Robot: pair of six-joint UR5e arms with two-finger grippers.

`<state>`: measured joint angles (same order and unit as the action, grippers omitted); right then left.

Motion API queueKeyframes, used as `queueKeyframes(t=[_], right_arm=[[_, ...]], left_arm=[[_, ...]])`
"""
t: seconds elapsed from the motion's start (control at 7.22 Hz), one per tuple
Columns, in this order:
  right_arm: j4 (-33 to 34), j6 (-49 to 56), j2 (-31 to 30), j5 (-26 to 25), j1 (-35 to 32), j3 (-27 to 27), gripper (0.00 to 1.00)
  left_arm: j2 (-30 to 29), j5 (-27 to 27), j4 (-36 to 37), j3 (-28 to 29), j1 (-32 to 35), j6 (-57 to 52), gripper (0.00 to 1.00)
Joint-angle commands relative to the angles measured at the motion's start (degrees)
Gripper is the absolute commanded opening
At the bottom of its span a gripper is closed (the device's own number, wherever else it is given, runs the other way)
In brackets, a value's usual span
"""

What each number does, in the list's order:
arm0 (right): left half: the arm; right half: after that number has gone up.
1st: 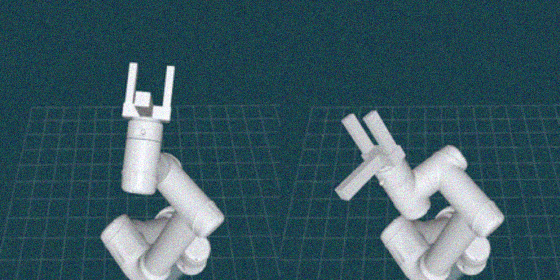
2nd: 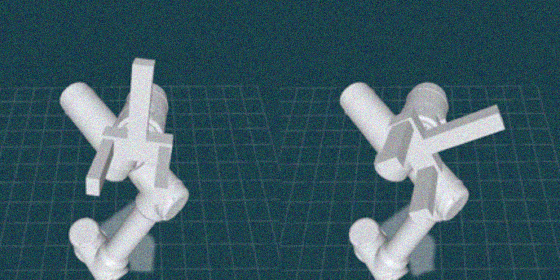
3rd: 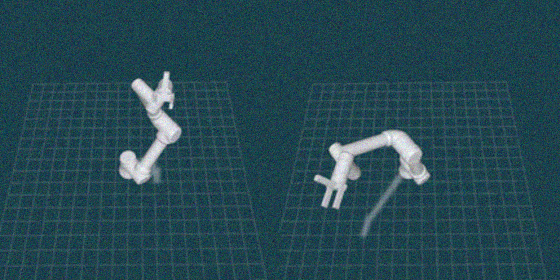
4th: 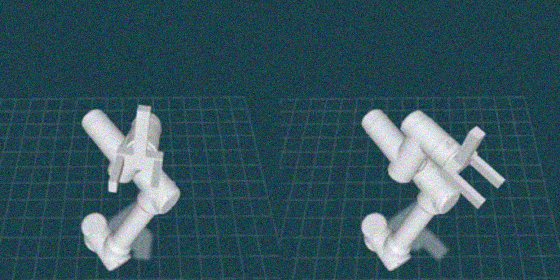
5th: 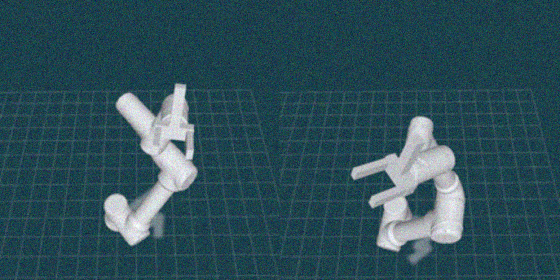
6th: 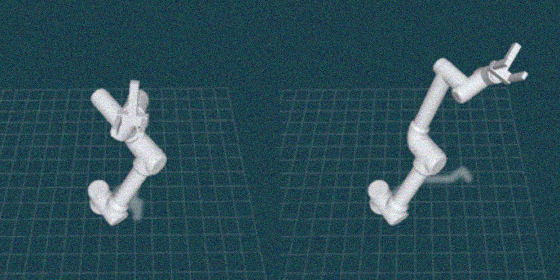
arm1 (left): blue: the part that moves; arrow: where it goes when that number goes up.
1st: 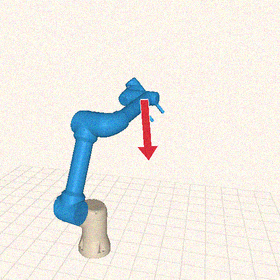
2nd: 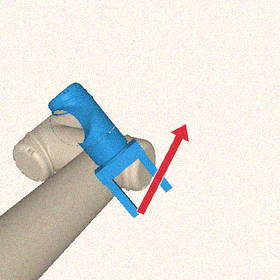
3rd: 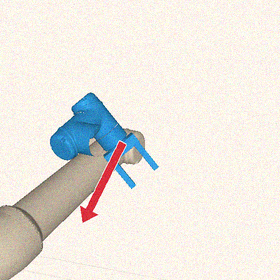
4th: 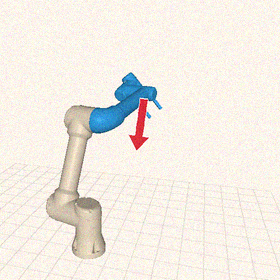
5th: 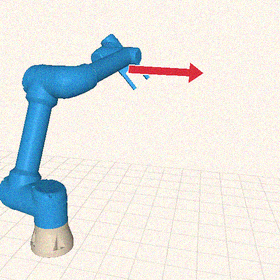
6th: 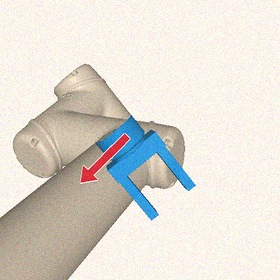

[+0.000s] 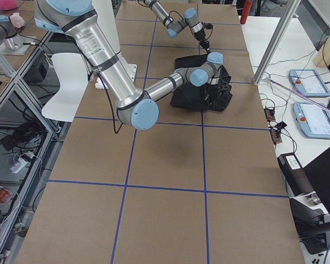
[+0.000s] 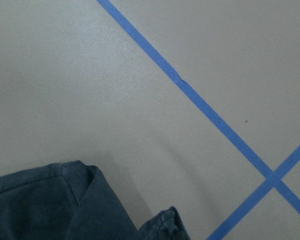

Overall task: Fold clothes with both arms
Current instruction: 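Lower the hem onto the shirt near the collar and open both grippers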

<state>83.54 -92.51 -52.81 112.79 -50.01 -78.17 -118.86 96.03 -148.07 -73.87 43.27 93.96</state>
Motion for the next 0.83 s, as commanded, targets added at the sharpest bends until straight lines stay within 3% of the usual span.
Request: queueKeyframes(t=[0.0, 0.14, 0.28, 0.42, 0.55, 0.69], right_arm=[[-3.09, 0.14, 0.25, -1.87, 0.88, 3.53, 0.0], [-4.6, 0.05, 0.34, -2.39, 0.88, 4.07, 0.0], [-4.7, 0.05, 0.6, -2.92, 0.8, 4.34, 0.06], [-4.7, -0.12, 1.73, -2.84, 0.01, 4.43, 0.47], [-4.44, -0.56, 3.14, -1.62, -0.61, 3.38, 0.64], [-4.26, -1.61, 0.54, 0.57, -0.7, -1.85, 0.66]], left_arm=[[-0.23, -0.05, -0.47, 1.53, 0.06, 0.0, 0.29], [-0.23, -0.05, -0.47, 1.8, 0.06, 0.0, 0.46], [-0.23, -0.14, -2.47, 3.19, 0.06, 0.0, 0.59], [-0.23, -0.4, -5.27, 4.95, 0.14, -0.26, 0.63], [-0.41, -0.4, -5.56, 4.7, 0.14, -0.35, 0.64], [-0.76, -0.23, -5.57, 4.27, 0.32, -0.35, 0.64]])
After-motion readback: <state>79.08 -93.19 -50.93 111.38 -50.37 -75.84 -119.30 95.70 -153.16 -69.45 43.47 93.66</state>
